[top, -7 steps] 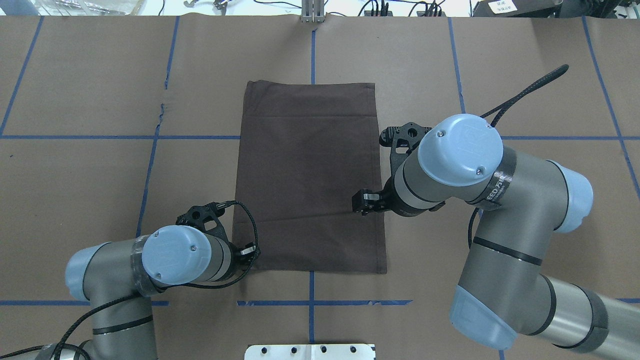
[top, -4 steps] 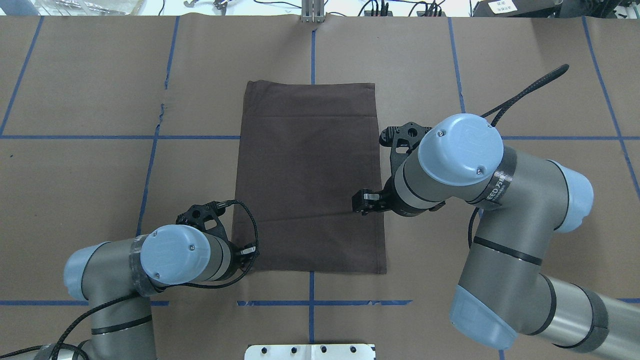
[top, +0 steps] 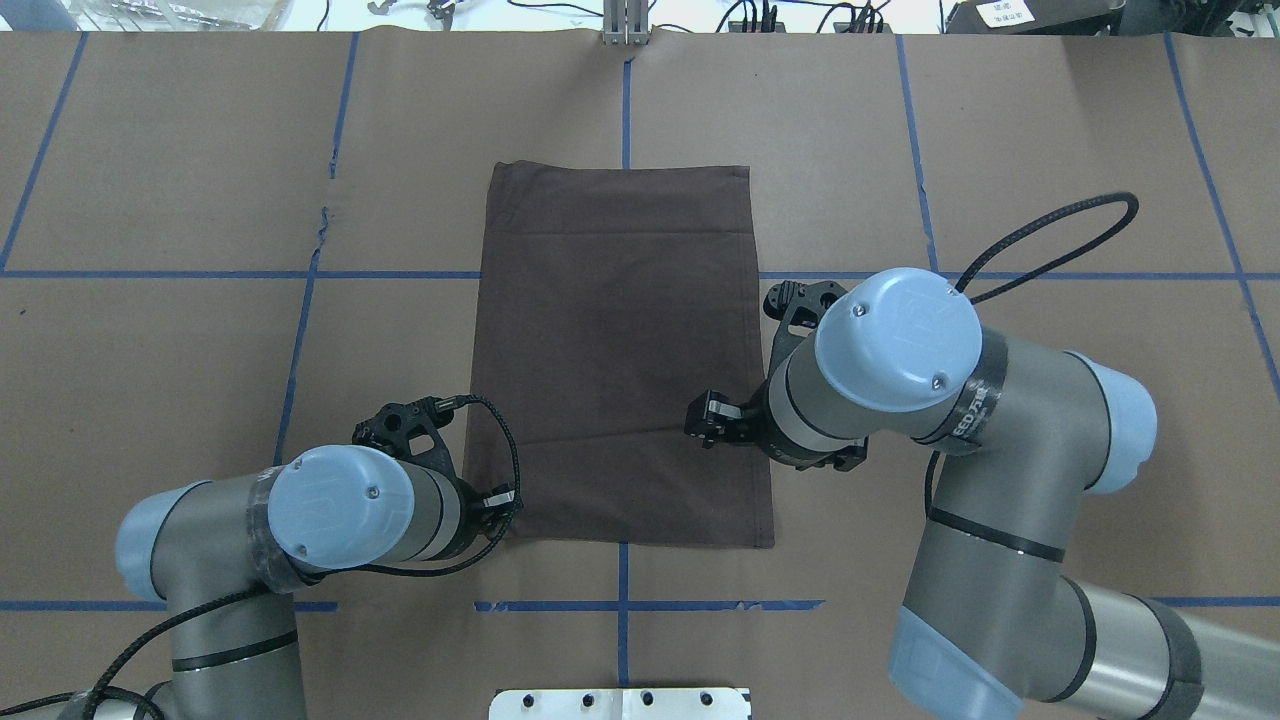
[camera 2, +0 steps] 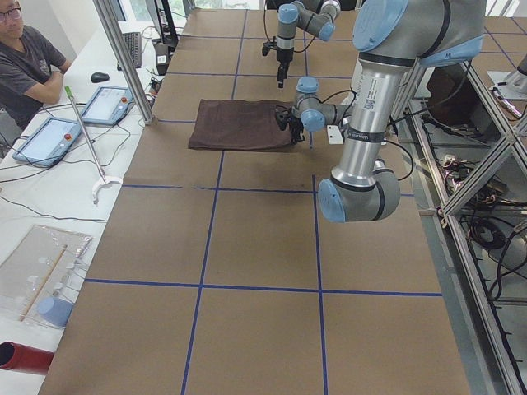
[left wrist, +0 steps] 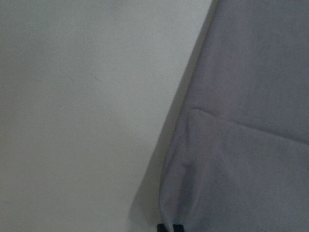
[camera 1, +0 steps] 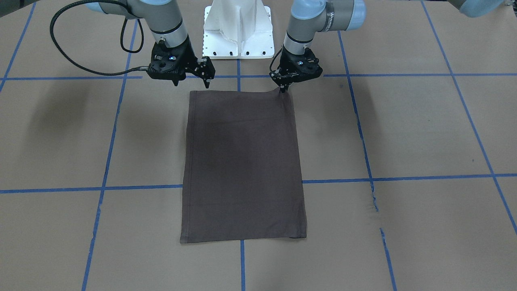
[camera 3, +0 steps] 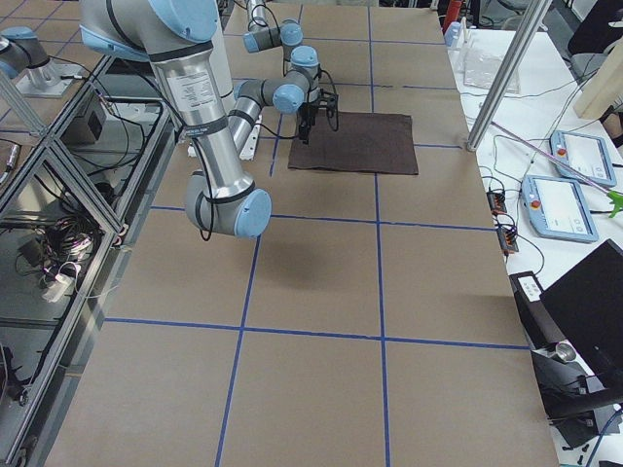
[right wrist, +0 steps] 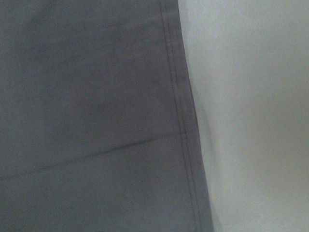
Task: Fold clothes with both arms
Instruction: 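Lower both grippers to the shirt corners nearest the robot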
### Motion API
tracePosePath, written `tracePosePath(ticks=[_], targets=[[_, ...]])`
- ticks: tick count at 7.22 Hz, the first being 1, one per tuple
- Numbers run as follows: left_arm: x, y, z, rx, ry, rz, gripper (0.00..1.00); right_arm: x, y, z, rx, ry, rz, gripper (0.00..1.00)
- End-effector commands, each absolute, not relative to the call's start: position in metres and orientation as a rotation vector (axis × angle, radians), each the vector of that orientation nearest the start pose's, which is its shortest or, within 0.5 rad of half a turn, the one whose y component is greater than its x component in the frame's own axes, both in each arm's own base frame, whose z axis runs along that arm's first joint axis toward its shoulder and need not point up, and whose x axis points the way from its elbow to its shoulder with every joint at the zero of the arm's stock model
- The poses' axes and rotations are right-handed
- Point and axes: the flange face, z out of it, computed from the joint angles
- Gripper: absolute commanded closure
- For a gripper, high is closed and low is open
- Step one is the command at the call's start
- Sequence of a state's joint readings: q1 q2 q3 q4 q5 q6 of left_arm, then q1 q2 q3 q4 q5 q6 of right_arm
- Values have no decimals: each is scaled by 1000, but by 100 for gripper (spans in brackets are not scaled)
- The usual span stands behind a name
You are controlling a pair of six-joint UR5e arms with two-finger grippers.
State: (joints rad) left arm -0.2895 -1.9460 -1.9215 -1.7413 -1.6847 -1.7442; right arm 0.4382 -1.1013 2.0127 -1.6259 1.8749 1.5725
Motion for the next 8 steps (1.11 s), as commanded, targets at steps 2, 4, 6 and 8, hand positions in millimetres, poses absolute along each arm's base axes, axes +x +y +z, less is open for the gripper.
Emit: tracePosePath(ticks=[2,4,6,8], targets=[[528,-286,280,-43,908,-354,100,-531,-312,250,-192,-838,564,0],[528,-286,280,-43,908,-354,100,-551,-311,261,-241,-793,660,0],[528,-286,280,-42,908,-355,100,-567,-309,259,-285,-773,745,0],[527,-286,280,-41,910,-356,100,-579,-305,259,-315,-755,798,0]])
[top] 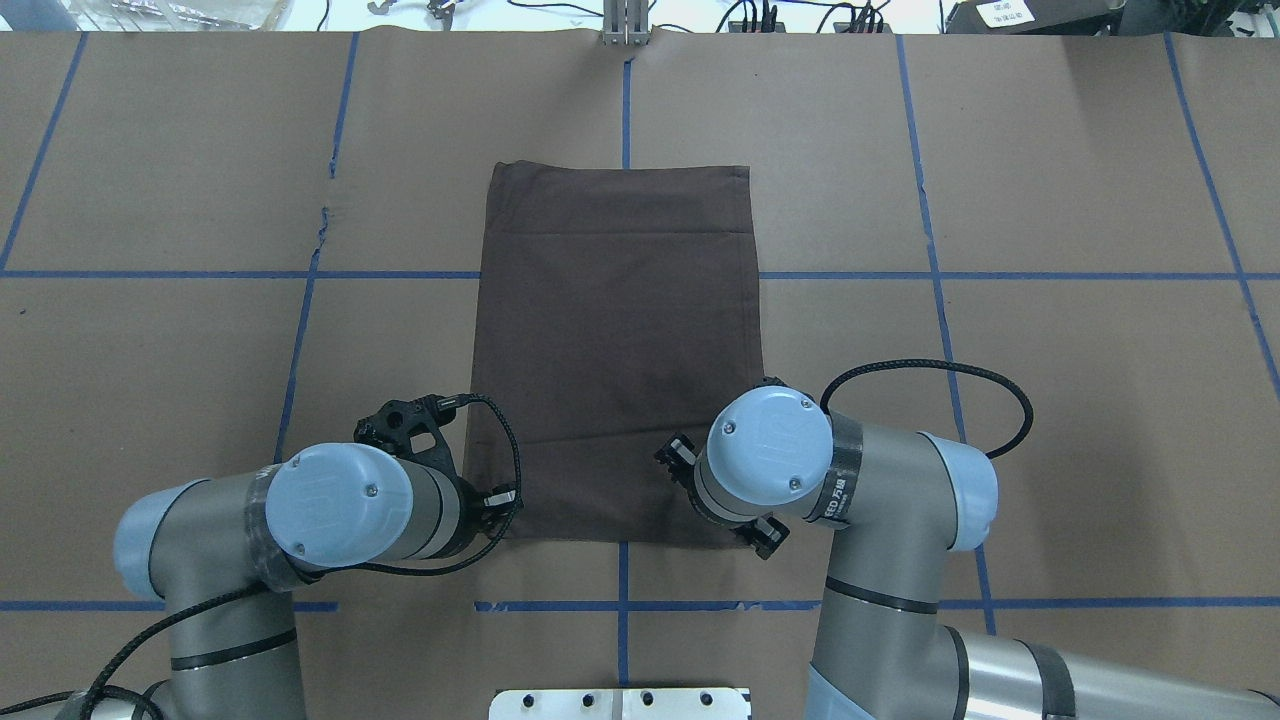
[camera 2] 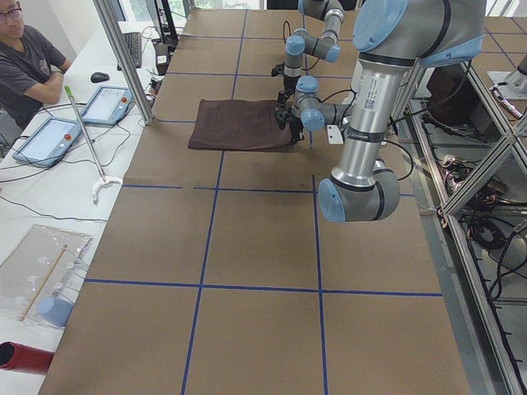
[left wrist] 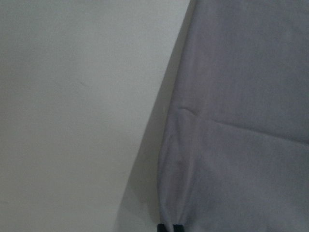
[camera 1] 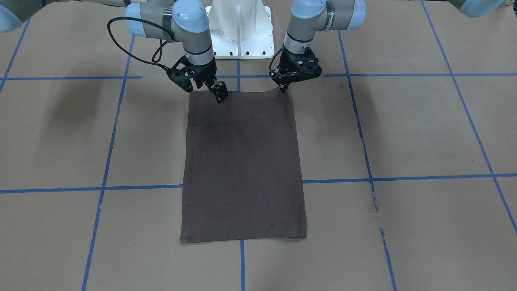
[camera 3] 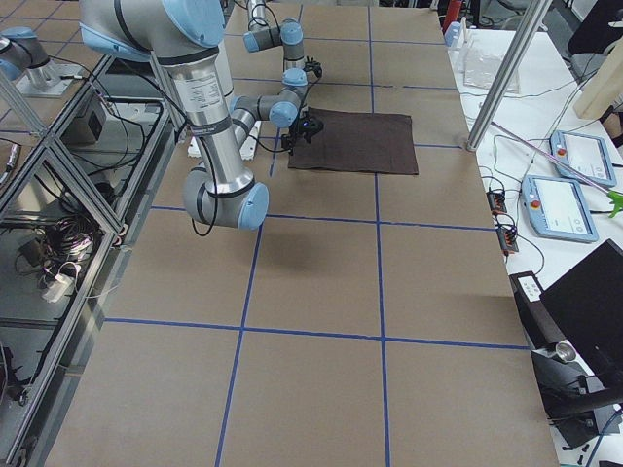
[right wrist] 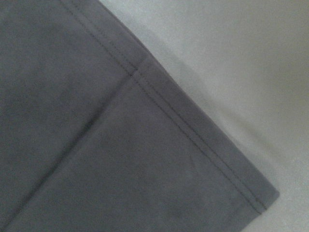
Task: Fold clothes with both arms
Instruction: 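Grasp the near corners of the shirt with both grippers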
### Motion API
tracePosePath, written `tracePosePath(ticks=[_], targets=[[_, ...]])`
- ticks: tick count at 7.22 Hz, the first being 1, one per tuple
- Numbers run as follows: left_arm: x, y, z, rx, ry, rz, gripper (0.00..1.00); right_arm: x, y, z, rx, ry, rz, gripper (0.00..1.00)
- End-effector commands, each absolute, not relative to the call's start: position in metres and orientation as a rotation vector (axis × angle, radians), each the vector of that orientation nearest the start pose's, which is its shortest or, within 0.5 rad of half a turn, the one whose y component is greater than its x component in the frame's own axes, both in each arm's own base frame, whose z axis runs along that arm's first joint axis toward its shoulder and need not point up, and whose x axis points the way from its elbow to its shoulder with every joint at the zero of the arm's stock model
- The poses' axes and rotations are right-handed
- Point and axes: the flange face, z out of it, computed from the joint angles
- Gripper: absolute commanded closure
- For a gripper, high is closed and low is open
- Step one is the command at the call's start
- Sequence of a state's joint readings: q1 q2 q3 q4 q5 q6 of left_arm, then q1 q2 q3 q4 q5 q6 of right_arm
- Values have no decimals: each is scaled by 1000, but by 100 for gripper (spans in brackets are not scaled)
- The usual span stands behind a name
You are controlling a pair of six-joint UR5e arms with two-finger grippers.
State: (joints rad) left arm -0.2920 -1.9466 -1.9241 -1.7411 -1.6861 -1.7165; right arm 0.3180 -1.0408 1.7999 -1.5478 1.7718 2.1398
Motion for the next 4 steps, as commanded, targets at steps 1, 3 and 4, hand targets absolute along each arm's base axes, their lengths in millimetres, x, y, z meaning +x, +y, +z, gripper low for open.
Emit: tracePosePath(ticks=[1,3,4], targets=[[527,-287,280,-40,910,-357,100,-584,-305,267,-318,-737,814,0],[527,-286,280,-41,908,-357,100,-592,-293,281,-330,-703,825,0],[527,-286,280,-41,910,-356,100,-595,-285,286,-315,-703,819,0]])
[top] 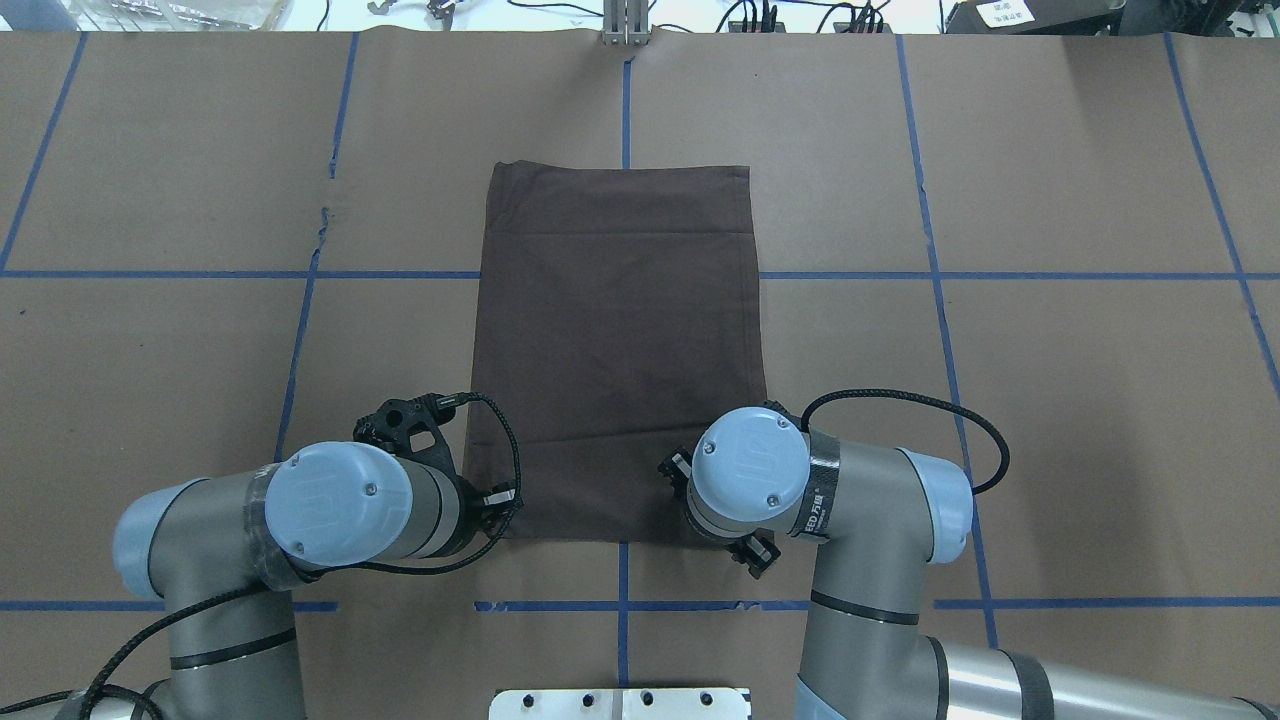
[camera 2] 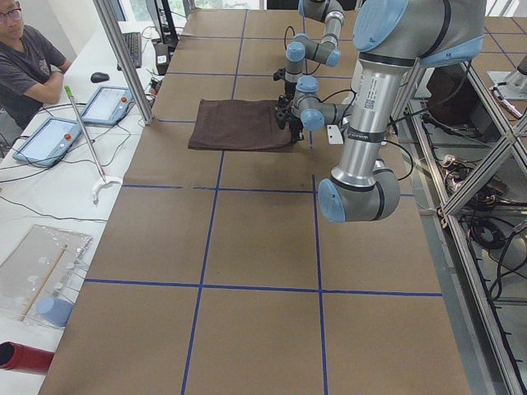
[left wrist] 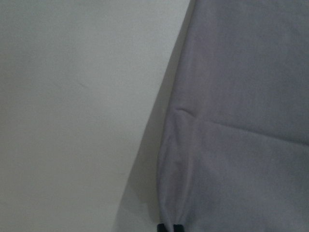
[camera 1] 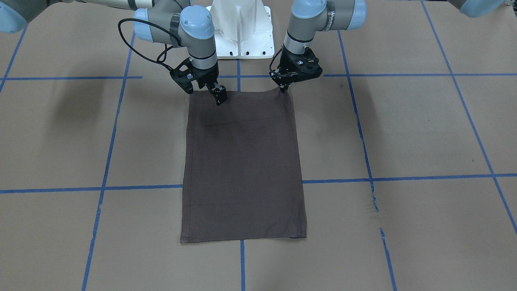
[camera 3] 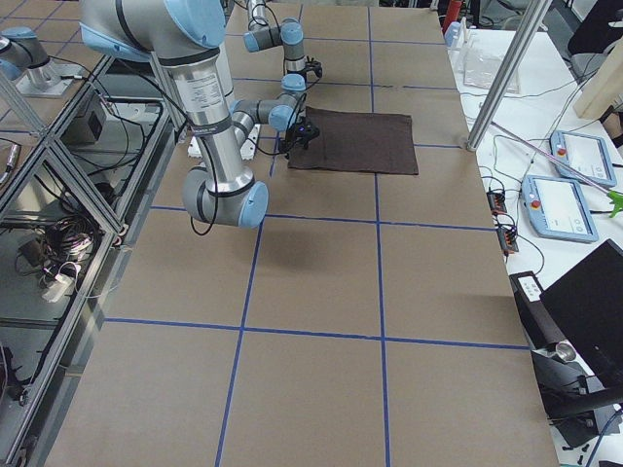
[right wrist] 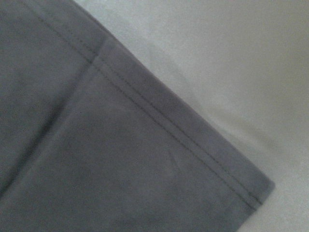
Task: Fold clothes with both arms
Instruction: 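Grasp the near corners of the shirt with both grippers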
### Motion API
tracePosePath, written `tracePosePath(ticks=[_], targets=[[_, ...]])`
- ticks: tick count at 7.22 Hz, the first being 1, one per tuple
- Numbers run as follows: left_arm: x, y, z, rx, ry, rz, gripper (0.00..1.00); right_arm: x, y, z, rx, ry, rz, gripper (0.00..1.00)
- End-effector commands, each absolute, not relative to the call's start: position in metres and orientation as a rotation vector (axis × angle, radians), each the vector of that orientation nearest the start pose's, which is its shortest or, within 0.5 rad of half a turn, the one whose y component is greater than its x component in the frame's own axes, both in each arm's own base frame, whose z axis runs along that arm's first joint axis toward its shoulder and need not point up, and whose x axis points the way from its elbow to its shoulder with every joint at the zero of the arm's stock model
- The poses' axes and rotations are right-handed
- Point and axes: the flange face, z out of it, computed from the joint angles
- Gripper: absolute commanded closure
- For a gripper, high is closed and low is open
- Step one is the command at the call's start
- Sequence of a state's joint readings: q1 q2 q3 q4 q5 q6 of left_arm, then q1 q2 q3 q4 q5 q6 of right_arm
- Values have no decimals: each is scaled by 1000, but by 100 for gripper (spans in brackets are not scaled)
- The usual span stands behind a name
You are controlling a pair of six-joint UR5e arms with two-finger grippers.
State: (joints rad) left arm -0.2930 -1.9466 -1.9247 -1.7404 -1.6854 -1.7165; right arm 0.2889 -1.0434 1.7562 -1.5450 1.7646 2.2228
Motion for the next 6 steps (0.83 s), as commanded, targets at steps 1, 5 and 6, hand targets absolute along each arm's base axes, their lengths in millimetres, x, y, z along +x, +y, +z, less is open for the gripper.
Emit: tracePosePath(ticks=[1,5,6], targets=[[527,-286,280,-41,910,-356,100,-596,-281,286,-317,-711,816,0],[527,-288,280,-40,907,-360,100,-597,-279,283,-319,-716,812,18],[527,-288,281,-40,906,-360,100,-595,-279,280,-319,-723,812,53]])
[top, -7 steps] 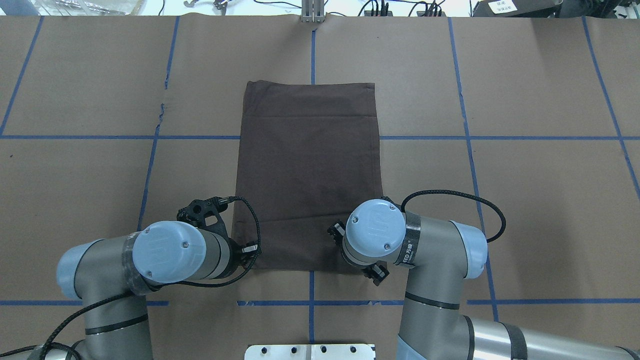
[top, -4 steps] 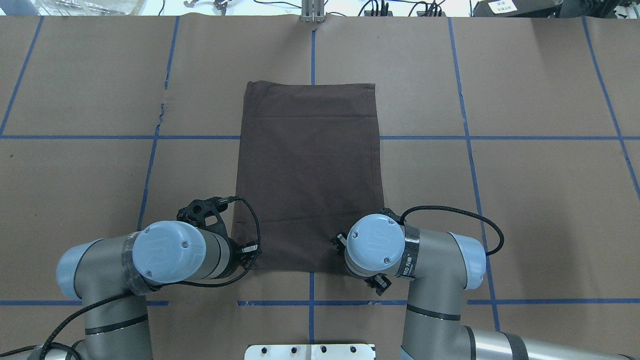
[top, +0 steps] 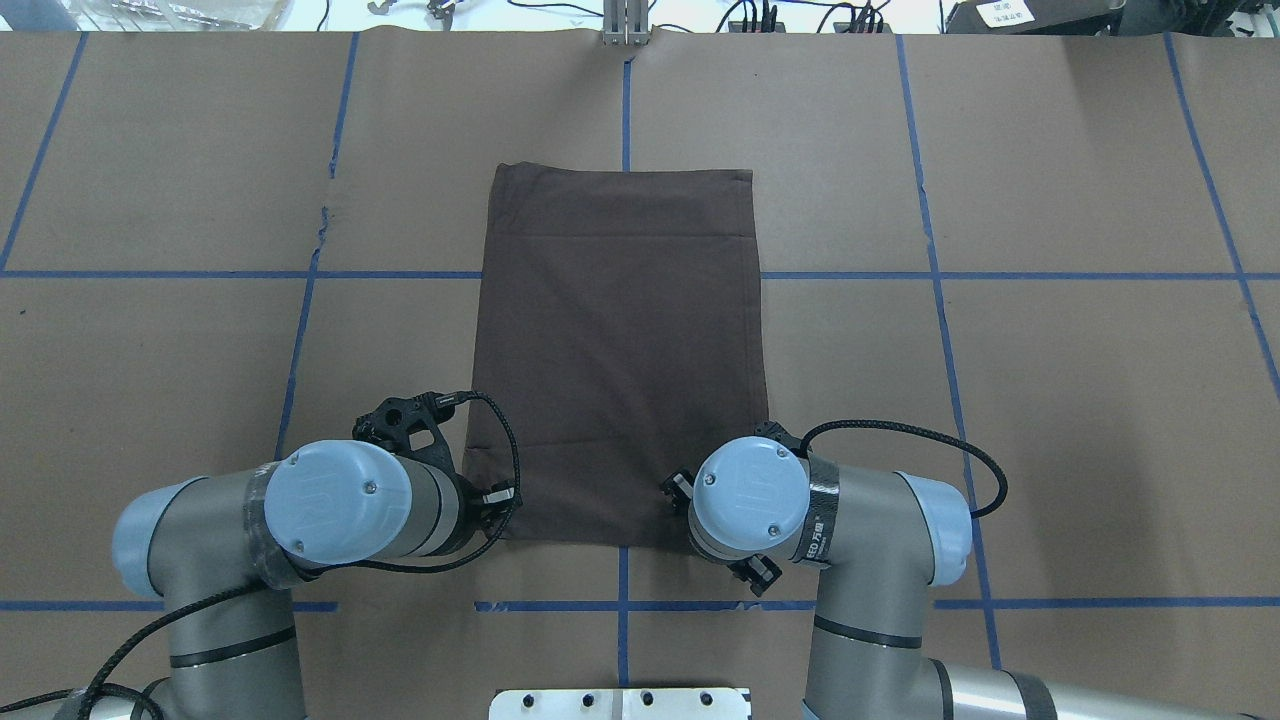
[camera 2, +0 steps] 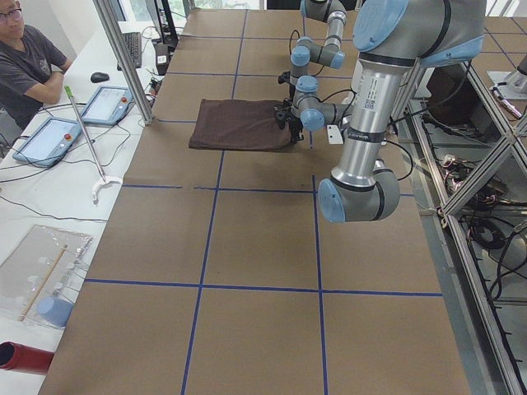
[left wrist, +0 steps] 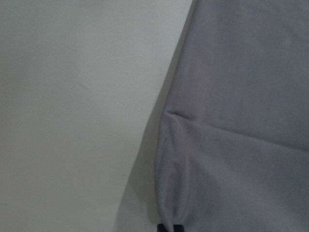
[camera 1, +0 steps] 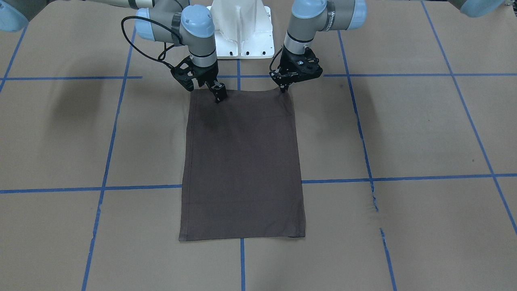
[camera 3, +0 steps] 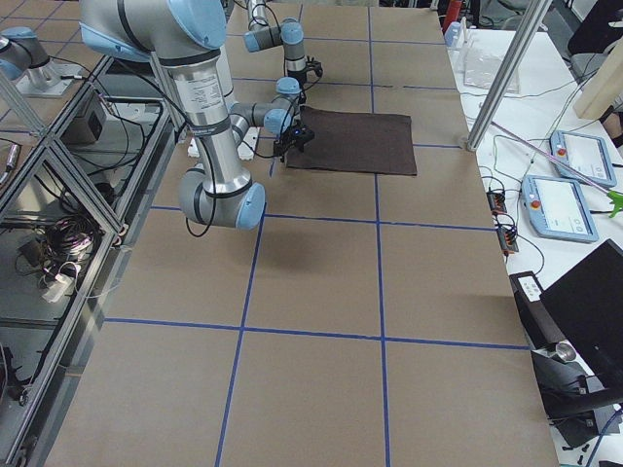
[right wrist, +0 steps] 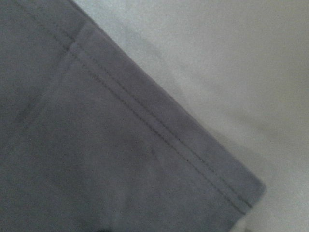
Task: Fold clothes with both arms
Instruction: 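Grasp the near corners of the shirt with both grippers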
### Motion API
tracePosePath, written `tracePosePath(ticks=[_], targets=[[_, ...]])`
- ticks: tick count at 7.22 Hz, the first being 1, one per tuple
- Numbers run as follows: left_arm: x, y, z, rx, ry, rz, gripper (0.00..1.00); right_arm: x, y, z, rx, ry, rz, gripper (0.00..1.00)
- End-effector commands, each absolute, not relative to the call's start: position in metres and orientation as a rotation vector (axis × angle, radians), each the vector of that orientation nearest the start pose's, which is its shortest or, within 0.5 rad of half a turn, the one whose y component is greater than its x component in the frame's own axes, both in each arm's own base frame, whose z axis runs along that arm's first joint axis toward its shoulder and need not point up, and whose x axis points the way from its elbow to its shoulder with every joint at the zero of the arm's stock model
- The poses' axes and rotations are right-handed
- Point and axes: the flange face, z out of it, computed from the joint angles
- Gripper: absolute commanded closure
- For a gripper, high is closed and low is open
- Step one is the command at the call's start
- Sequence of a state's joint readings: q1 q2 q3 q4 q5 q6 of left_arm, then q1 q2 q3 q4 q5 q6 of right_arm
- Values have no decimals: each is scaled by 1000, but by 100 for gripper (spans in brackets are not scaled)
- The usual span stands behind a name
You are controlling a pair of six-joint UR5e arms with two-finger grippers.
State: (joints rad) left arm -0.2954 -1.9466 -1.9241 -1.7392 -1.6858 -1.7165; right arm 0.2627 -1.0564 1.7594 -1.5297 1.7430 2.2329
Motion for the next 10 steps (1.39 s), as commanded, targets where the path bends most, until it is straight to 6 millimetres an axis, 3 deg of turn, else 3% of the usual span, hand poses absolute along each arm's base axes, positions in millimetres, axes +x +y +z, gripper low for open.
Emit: tracePosePath(ticks=[1,2,3,10], targets=[[527,-288,280,-40,907,-360,100,-595,-279,281,-320,-721,810,77],[527,-288,281,-40,906,-360,100,-595,-279,279,-320,-724,810,92],[527,-288,280,-39,907,-358,100,-595,-279,279,-319,-725,810,100],[528,-288,282,-40,903,-359,100,-590,-290,271,-314,-739,824,100]])
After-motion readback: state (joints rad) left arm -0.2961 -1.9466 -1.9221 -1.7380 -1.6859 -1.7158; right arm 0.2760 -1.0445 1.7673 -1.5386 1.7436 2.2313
